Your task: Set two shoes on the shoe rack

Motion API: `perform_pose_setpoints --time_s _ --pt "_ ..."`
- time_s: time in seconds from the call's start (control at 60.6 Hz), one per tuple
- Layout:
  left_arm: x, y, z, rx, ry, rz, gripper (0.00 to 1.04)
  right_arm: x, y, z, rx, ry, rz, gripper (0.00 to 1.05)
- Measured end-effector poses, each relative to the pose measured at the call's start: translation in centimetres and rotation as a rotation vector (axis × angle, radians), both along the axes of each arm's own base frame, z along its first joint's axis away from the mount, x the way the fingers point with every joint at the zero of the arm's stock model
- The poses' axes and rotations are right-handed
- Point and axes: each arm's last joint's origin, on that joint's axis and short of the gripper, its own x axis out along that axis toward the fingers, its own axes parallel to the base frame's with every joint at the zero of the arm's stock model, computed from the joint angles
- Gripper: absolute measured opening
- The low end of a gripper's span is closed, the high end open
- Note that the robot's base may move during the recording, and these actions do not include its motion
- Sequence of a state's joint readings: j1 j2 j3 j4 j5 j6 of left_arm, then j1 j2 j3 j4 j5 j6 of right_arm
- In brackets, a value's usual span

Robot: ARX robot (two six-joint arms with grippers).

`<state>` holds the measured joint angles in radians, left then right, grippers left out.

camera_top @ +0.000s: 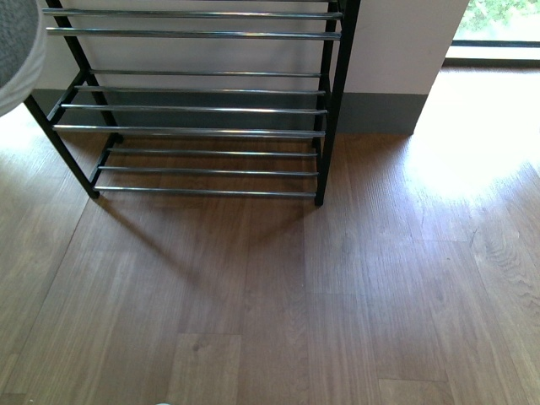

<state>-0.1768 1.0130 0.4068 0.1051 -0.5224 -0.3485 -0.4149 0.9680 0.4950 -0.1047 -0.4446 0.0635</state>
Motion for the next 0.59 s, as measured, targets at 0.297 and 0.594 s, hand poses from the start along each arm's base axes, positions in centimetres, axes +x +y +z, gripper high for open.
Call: perform_pose_setpoints --time_s 0.297,0.594 --pt "0.00 0.00 0.00 0.001 0.001 -0.002 0.02 -0.01 -0.06 -0.01 -0.001 0.001 -0.005 0.01" --pt "0.01 -0.01 -0.01 0.002 0.002 -0.002 0.02 -0.01 -0.06 -0.01 0.000 0.001 -0.004 0.01"
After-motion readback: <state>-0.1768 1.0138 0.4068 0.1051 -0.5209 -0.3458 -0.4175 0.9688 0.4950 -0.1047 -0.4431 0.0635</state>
